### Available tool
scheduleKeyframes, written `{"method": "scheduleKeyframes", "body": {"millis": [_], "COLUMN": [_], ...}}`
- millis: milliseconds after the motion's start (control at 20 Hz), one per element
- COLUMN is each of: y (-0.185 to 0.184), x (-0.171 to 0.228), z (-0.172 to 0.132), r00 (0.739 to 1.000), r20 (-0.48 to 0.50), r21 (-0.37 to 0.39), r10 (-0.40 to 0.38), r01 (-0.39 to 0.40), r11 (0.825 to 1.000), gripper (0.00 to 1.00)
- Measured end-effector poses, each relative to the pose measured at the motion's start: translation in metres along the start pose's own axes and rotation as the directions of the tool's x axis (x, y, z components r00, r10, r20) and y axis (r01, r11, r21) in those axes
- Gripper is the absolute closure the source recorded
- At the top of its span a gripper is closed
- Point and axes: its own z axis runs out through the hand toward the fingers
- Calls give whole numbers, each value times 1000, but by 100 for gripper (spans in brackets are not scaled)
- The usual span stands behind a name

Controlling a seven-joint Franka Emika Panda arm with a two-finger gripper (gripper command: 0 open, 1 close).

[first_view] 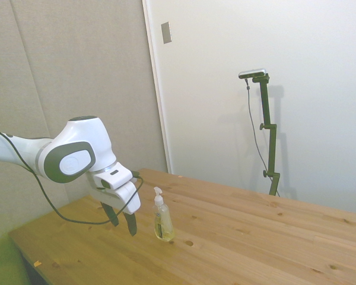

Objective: Stand the water bottle

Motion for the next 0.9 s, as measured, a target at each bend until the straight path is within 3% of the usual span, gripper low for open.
{"method": "scheduleKeyframes", "body": {"millis": [500, 900], "y": [-9, -30], "x": [42, 57], "z": [34, 37], "r00": [997, 994], "r20": [-8, -41], "r21": [11, 4], "r10": [72, 100], "r01": [-72, -100], "r11": [997, 995], "gripper": [100, 100]}}
